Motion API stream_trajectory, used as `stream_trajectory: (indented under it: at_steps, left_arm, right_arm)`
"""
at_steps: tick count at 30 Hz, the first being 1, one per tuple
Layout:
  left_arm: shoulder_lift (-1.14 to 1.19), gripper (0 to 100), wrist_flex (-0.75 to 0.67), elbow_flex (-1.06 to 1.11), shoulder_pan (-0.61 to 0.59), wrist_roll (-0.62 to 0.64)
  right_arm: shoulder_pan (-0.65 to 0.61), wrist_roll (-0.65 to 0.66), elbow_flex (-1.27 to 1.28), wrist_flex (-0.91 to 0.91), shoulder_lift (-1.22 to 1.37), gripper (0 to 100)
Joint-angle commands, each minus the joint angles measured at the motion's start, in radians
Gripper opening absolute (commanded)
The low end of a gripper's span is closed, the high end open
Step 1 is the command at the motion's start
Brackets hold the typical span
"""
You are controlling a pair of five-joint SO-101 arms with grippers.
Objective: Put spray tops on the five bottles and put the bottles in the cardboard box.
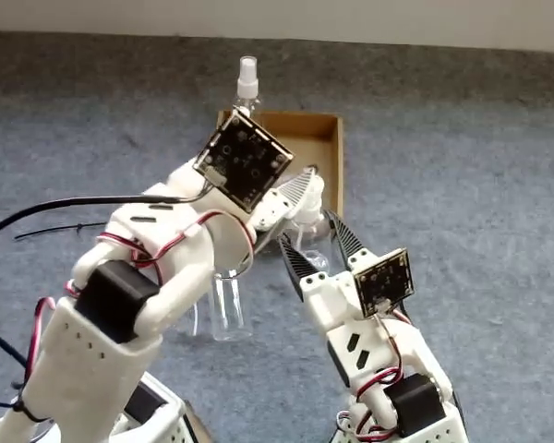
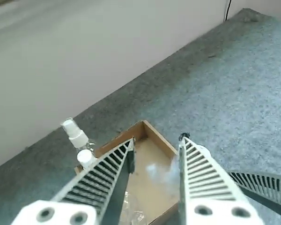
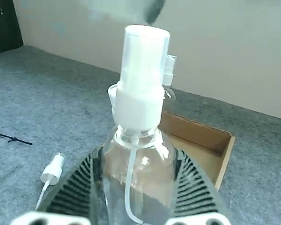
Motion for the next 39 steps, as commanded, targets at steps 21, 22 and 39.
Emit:
stream_trajectory:
  at_steps: [21,22,39]
  left_arm:
    - [-0.013,15,0.012,0.383,-0.797,0.095]
    - [-0.008,15,-0.046,0.44,-0.812,0.124]
    - [-0.007,15,-0.331,0.727,-0.825,0.143]
  right_arm:
    - [0.142,0.391,0.067,-0.298,0.028,0.5]
    - [0.163,0.39,0.059,-0.326,0.062,0.5]
    - [0.237,0.051,-0.72,-0.567,1.239,0.9]
